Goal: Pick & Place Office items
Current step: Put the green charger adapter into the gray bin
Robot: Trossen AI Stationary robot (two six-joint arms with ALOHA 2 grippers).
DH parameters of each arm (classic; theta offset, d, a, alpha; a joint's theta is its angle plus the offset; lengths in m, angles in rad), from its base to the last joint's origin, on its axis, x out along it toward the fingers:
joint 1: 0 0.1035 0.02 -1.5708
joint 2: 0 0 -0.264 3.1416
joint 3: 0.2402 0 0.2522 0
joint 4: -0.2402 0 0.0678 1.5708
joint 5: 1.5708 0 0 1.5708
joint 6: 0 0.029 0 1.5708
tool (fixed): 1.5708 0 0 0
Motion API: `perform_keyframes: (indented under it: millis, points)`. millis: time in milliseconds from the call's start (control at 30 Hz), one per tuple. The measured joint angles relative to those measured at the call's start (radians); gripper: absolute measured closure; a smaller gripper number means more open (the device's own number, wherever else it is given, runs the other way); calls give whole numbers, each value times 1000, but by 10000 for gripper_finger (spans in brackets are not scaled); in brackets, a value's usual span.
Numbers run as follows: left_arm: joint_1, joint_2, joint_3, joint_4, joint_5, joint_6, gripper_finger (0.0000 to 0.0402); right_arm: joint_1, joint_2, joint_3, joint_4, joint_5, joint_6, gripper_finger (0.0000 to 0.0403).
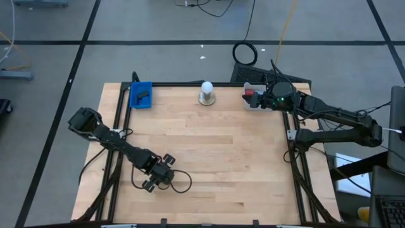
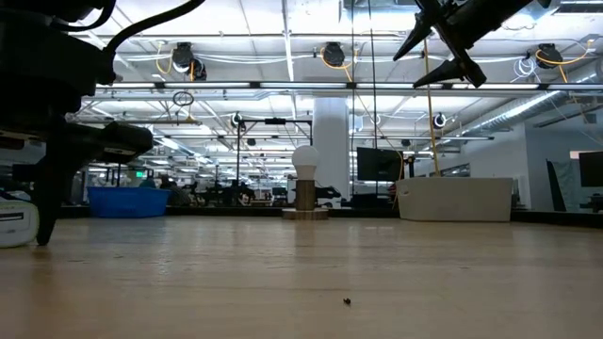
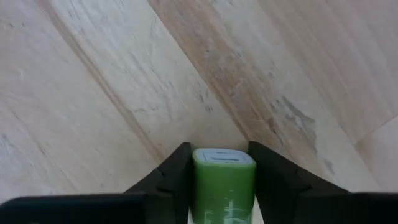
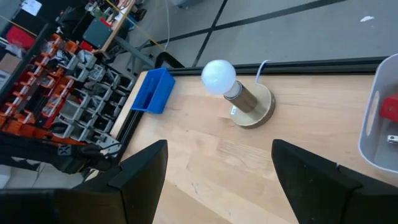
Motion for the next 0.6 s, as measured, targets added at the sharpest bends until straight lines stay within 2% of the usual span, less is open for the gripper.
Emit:
perform_keyframes:
  millis: [300,600]
  points:
    - [1,-7,8,-23,5,-75,268,10,0,0,35,0,0,124]
    - [51,-86,68,-65,15,-190,269,10,0,0,32,-2,-4,124]
